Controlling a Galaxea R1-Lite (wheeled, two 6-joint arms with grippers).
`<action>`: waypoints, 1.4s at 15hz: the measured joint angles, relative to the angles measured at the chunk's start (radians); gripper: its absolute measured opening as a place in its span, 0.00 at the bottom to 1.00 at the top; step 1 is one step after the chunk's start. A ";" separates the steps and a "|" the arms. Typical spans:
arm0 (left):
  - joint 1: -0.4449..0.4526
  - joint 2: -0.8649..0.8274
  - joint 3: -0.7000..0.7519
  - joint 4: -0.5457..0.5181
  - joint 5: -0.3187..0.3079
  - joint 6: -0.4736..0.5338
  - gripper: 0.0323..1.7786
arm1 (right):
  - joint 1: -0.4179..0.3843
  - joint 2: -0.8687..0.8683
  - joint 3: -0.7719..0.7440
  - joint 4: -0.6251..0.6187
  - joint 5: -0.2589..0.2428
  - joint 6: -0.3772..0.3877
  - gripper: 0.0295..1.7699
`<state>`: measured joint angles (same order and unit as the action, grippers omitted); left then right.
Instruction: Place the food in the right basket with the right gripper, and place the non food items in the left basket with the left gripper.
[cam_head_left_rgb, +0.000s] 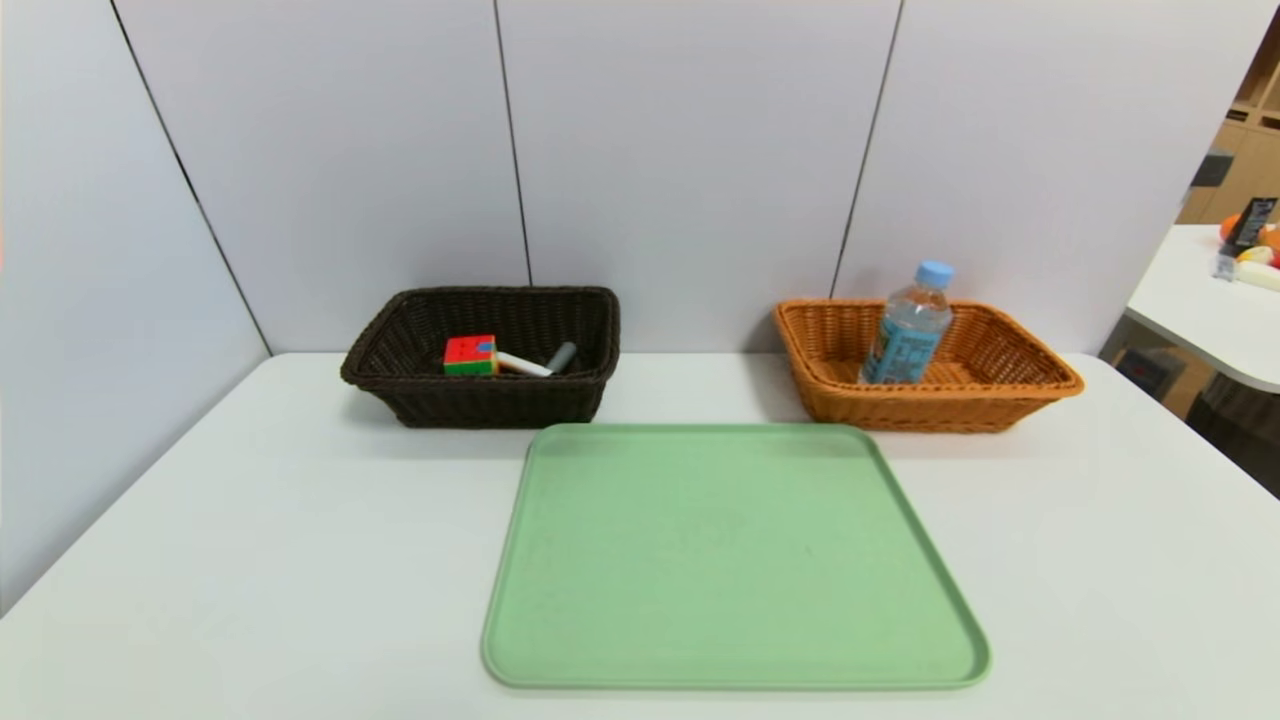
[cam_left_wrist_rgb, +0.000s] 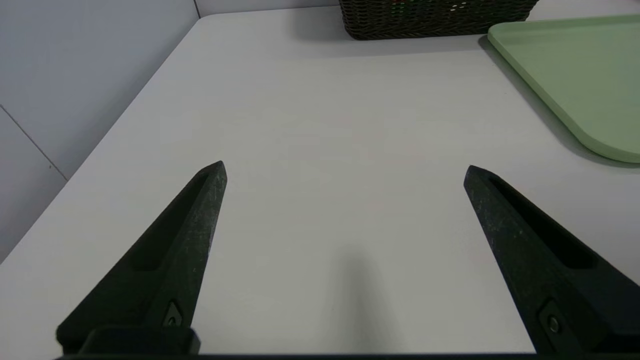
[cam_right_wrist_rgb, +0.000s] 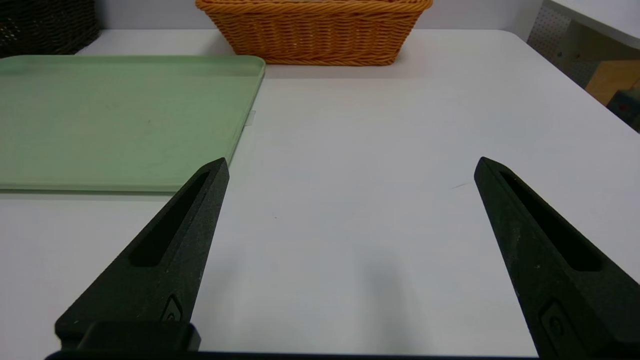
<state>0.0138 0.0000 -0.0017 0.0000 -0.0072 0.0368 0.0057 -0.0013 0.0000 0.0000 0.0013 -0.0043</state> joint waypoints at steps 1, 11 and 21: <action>0.000 0.000 0.000 0.000 0.000 0.000 0.95 | 0.000 0.000 0.000 0.000 0.000 0.000 0.96; 0.000 0.000 0.000 0.000 0.000 0.000 0.95 | 0.000 0.000 0.000 0.000 -0.001 0.007 0.96; 0.000 0.000 0.000 0.000 0.000 0.000 0.95 | 0.000 0.000 0.000 0.000 -0.001 0.009 0.96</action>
<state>0.0138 0.0000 -0.0017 0.0000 -0.0077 0.0368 0.0053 -0.0013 0.0000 0.0000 0.0000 0.0043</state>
